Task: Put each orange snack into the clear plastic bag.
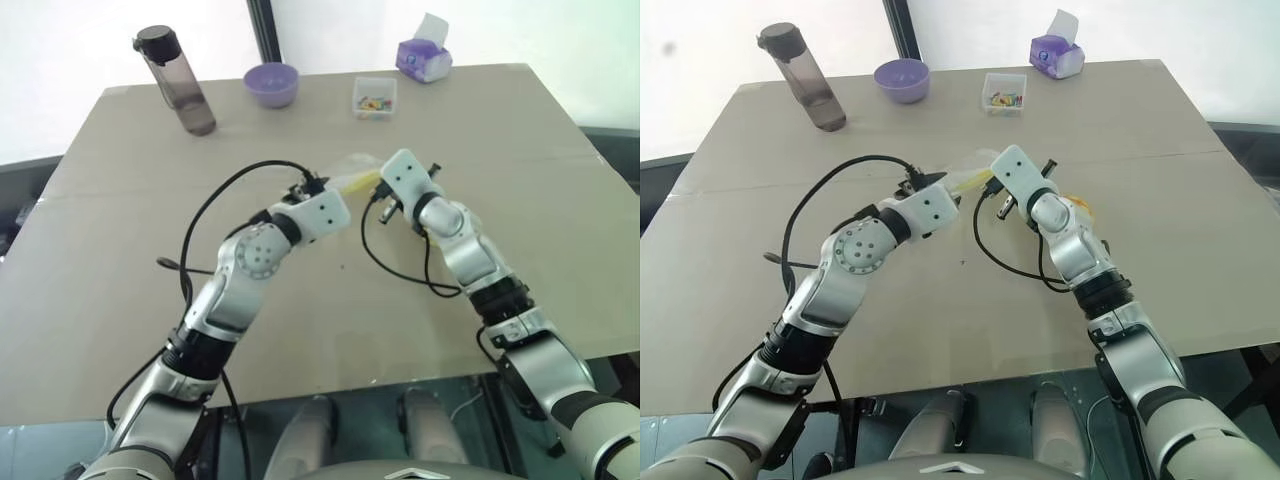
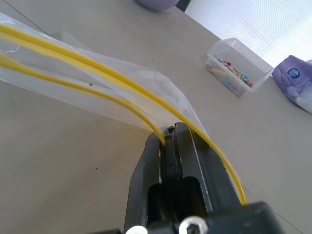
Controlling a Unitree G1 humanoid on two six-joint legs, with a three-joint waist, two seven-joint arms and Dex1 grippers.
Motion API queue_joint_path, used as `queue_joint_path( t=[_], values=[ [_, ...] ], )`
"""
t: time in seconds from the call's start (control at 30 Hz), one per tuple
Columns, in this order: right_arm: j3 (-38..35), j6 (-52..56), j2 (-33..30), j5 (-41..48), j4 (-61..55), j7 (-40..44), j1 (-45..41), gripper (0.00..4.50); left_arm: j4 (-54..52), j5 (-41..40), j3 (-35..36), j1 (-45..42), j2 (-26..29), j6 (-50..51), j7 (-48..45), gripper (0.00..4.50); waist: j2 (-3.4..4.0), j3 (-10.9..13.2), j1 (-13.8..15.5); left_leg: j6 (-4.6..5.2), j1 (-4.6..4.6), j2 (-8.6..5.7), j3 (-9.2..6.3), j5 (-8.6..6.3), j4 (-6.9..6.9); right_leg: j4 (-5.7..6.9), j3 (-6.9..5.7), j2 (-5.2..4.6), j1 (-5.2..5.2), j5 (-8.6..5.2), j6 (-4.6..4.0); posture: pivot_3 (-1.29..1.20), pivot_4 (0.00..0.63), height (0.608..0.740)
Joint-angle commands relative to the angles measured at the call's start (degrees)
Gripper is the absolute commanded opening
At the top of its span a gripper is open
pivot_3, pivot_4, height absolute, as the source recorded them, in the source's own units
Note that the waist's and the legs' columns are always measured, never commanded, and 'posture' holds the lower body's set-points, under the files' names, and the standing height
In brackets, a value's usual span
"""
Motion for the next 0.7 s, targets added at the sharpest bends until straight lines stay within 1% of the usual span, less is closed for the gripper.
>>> queue_joint_path(
  t=[0.03,0.43,0.47,0.5,0.57,0.63,0.7],
  values=[
    [0.0,-0.5,0.2,-0.3,-2.5,-0.8,-0.2,0.00,-3.4,1.6,0.6,0.2,0.4,1.6,-0.6,2.42,0.00,0.0,0.0,0.00,0.00,0.00,0.00,0.00,0.00,0.01,0.00,0.00,0.00,0.00,0.00,0.00,0.150,0.740],
    [0.3,-0.6,0.9,-0.6,-2.1,-1.2,0.1,0.00,-5.2,2.7,1.2,1.0,0.5,4.1,-1.6,2.42,0.00,0.0,0.0,0.00,0.00,0.00,0.00,0.00,0.02,0.03,0.00,0.00,0.00,0.00,0.00,0.00,0.150,0.740],
    [0.3,-0.6,0.9,-0.7,-2.1,-1.3,0.1,0.00,-5.4,2.8,1.2,1.0,0.5,4.2,-1.6,1.90,0.00,0.0,0.0,0.00,0.00,0.00,0.00,0.00,0.03,0.03,0.00,0.00,0.00,0.00,0.00,0.00,0.150,0.740],
    [0.4,-0.5,1.0,-0.7,-2.2,-1.3,0.2,0.00,-5.5,2.8,1.2,1.1,0.5,4.4,-1.6,1.75,0.00,0.0,0.0,0.00,0.00,0.00,0.00,0.00,0.03,0.03,0.00,0.00,0.00,0.00,0.00,0.00,0.150,0.740],
    [0.5,-0.4,1.1,-0.8,-2.3,-1.4,0.3,0.00,-5.7,3.0,1.3,1.3,0.6,4.7,-1.7,0.82,0.00,0.0,0.0,0.00,0.00,0.00,0.00,0.00,0.03,0.03,0.00,0.00,0.00,0.00,0.00,0.00,0.150,0.740],
    [0.4,-0.5,1.2,-0.9,-2.3,-1.6,0.3,0.00,-6.0,3.2,1.3,1.4,0.6,5.1,-1.9,0.01,0.00,0.0,0.0,0.00,0.00,0.00,0.01,0.00,0.03,0.03,0.00,0.00,0.00,0.00,0.00,0.00,0.150,0.740],
    [0.4,-0.4,1.2,-0.9,-2.2,-1.7,0.4,0.00,-6.1,3.5,1.4,1.4,0.7,5.6,-1.8,0.01,0.00,0.0,0.0,0.00,0.00,0.00,0.00,0.00,0.03,0.03,0.00,0.00,0.00,0.00,0.00,0.00,0.150,0.740]
  ],
)
